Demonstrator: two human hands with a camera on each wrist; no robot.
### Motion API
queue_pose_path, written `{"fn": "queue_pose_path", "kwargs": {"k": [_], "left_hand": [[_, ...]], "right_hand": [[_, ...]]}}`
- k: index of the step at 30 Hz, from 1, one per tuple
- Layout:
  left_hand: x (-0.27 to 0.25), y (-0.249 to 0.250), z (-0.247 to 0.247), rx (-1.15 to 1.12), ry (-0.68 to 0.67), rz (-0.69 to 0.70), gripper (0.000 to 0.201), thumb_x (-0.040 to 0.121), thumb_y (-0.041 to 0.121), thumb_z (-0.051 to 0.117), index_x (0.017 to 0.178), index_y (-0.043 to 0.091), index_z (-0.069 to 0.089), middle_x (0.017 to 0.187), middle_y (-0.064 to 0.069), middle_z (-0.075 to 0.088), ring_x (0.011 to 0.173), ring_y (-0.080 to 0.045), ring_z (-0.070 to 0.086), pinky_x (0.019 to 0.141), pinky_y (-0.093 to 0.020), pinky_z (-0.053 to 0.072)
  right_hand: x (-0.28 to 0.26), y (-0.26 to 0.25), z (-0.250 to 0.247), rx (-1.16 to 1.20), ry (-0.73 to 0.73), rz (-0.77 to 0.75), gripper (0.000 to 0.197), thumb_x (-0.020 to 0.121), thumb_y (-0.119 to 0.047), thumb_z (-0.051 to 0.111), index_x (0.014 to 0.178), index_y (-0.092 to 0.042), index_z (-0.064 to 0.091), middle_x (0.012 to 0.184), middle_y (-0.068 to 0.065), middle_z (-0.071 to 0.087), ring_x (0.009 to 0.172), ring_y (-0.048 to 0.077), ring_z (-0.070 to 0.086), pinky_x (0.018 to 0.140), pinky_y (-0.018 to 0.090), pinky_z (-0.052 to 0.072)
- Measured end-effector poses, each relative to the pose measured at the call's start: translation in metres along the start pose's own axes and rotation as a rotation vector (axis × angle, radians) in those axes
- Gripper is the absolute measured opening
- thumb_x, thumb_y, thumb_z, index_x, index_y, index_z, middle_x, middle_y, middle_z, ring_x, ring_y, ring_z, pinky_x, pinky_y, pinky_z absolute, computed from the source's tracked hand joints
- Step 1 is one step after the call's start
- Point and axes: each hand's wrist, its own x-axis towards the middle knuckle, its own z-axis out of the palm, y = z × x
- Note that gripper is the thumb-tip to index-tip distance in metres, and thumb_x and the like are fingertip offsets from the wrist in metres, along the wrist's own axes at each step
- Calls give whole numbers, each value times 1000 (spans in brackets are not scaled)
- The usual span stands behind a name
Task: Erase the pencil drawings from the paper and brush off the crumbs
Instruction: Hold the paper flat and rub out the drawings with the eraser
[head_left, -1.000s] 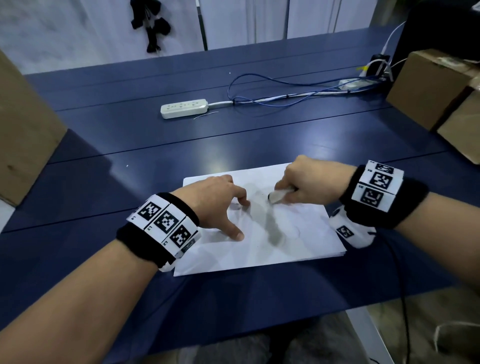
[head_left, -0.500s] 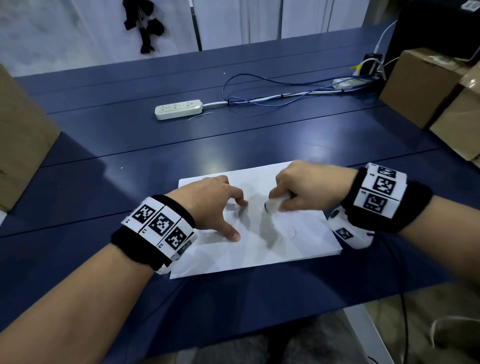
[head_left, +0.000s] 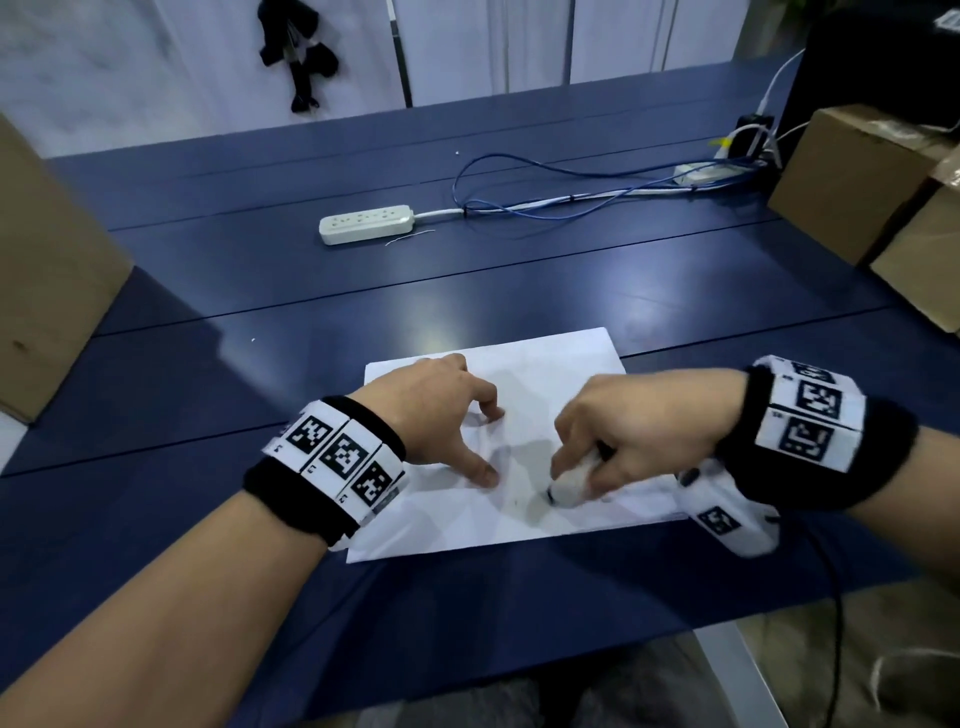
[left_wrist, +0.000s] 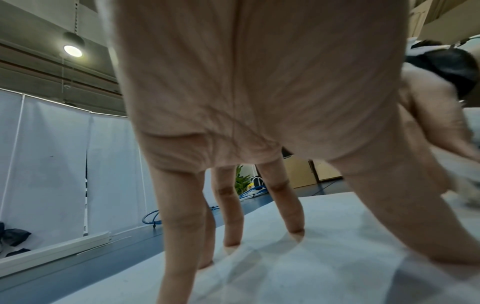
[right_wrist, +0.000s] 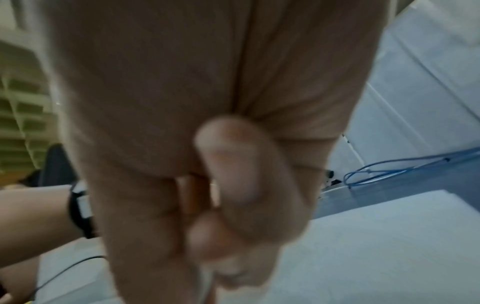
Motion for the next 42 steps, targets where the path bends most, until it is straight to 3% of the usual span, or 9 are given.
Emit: {"fn": "queue_pose_path", "kwargs": {"k": [7,10,14,20,26,33,35,38,42], "left_hand": [[-1,3,-2,-2,-8,-7,69,60,70,78,120,42,57,113,7,47,106,-16,52,71,-29,35],[-2,1,0,-25,0,-11,70,59,70,79,120,43,57,113,7,47,106,-16,53,78,-32,44],[-1,2,0,-11,-1,-7,71,58,71,79,120,43,57,111,7,47,106,-17,52,81,-33,47],[-2,1,1,-11,6,-7,70,61,70,77,122,42,56,115,6,48,108,-17,52,76,-31,39],[-1,1,2,-12,7,-5,71,59,71,78,122,44,56,114,7,47,108,-17,52,77,-31,42],[-2,2,1,-8,3,-9,70,61,70,78,122,43,56,116,6,48,108,-17,51,75,-30,38],[-2,1,1,-18,5,-10,70,60,70,78,122,43,56,115,7,47,109,-18,51,77,-31,40],[-1,2,1,-11,1,-7,72,59,71,78,122,44,56,114,6,47,108,-18,51,78,-31,42],[-1,3,0,-2,-5,-8,71,61,70,78,122,43,56,115,6,47,109,-18,51,75,-30,38]], "right_hand": [[17,31,-11,-128,273,228,27,88,-45,56,81,-23,70,57,-1,49,59,15,45,65,44,53],[8,21,-6,-103,179,116,24,84,-38,59,99,-27,73,75,0,61,70,13,49,74,32,51],[-4,0,0,10,-61,-4,26,85,-40,68,108,-28,73,77,-3,60,67,7,49,59,10,35],[13,27,-14,-208,250,233,43,80,-51,41,86,-18,68,70,6,60,72,25,53,67,41,51],[-7,1,0,70,-76,11,30,83,-42,69,112,-34,71,78,-8,60,71,3,53,67,20,45],[15,31,-13,-137,262,214,29,90,-44,56,81,-19,68,58,0,51,60,16,45,56,30,40],[9,24,-8,-120,194,139,22,86,-39,57,91,-22,71,68,-1,58,68,17,50,64,30,46],[-4,1,-1,30,-46,37,26,85,-39,67,109,-31,72,75,-10,59,67,3,50,60,8,35],[9,15,-8,-147,148,130,16,87,-34,61,96,-25,71,69,-6,55,70,7,53,56,13,37]]}}
